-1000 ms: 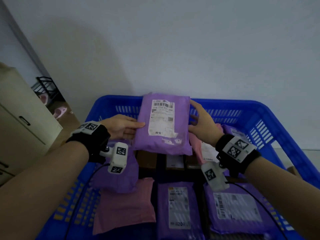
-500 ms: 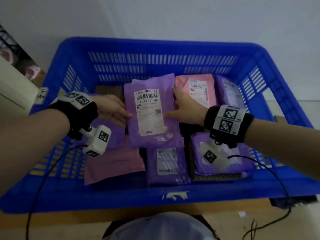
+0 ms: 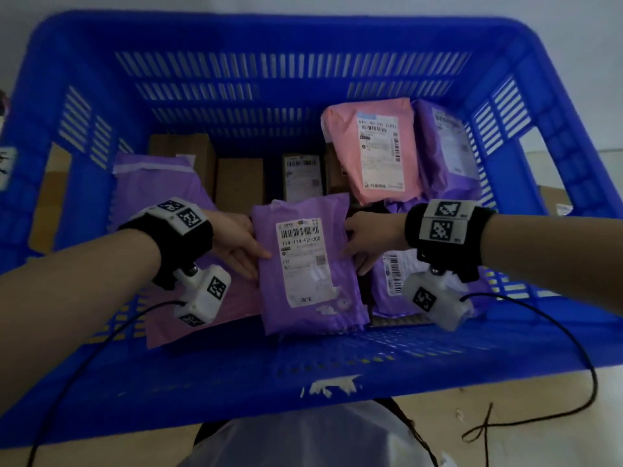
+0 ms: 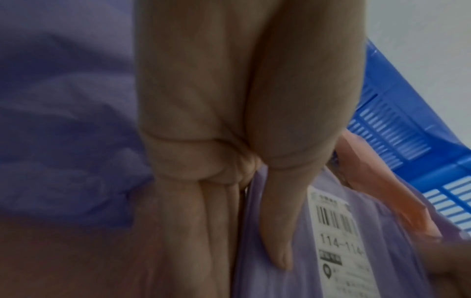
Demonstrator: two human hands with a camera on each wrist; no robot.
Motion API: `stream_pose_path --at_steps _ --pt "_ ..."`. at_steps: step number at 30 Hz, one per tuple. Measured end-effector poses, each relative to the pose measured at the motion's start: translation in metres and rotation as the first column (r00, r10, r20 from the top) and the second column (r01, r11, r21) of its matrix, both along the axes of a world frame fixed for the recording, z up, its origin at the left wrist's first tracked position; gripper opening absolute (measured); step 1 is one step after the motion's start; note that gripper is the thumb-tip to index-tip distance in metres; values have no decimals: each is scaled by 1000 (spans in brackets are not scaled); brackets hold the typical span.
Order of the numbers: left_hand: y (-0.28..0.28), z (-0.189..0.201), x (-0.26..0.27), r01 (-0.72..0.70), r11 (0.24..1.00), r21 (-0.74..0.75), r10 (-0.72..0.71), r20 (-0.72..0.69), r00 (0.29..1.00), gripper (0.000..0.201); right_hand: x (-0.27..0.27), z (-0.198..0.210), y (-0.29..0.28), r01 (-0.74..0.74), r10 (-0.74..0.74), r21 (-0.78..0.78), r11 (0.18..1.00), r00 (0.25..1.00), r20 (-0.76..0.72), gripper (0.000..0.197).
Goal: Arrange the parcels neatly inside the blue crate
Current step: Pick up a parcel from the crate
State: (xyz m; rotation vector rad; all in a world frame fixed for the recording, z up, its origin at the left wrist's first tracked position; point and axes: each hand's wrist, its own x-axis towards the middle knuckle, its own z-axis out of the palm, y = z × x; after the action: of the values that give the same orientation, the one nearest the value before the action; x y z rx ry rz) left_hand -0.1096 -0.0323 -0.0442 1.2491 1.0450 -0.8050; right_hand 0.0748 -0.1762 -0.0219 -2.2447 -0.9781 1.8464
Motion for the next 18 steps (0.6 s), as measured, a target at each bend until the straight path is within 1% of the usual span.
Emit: stream_pose_path --at_steps 1,2,4,5,6,7,8,9,10,12,13,16,18 --pt "-3 -2 4 1 1000 2 -1 -14 1000 13 2 -4 2 20 -20 -38 999 1000 1 8" --pt "-6 -4 8 3 1000 6 -3 -27 1000 18 3 -7 4 34 -34 -73 997 999 3 12" --pt "-13 -9 13 -7 1000 8 7 -66 998 33 3 -15 6 39 -39 -141 989 999 4 27" --pt "-16 -12 15 -16 1000 11 17 -76 997 34 4 -19 7 35 -36 -165 986 999 0 30" --pt "-19 -14 17 -26 999 23 28 -80 996 31 3 -22 7 30 -33 -188 982 999 -9 31" --pt "-22 -16 19 -38 998 40 41 -82 996 23 3 -26 8 31 -36 -214 976 999 -21 34" --pt "-24 -19 20 -49 997 56 54 -93 994 13 3 -30 8 26 -33 -235 972 999 -26 41" --pt "-26 -23 22 -53 996 68 60 -107 992 10 3 -33 9 15 -21 -251 968 1000 -22 47" --pt "-28 -25 22 -47 996 78 56 -115 992 14 3 -36 9 8 -11 -261 965 1000 -12 49" --pt "-29 -31 22 -36 997 68 44 -128 991 32 2 -39 11 5 -2 -272 962 1000 13 47" --pt "-30 -32 22 -29 998 51 36 -134 990 37 2 -40 11 5 0 -278 961 1000 18 47" --pt "-28 -29 21 -54 998 28 57 -132 990 40 0 -37 12 -36 45 -303 952 999 23 55" --pt "-25 -23 20 -84 996 27 86 -88 992 38 -3 -29 15 -71 86 -309 948 996 36 54"
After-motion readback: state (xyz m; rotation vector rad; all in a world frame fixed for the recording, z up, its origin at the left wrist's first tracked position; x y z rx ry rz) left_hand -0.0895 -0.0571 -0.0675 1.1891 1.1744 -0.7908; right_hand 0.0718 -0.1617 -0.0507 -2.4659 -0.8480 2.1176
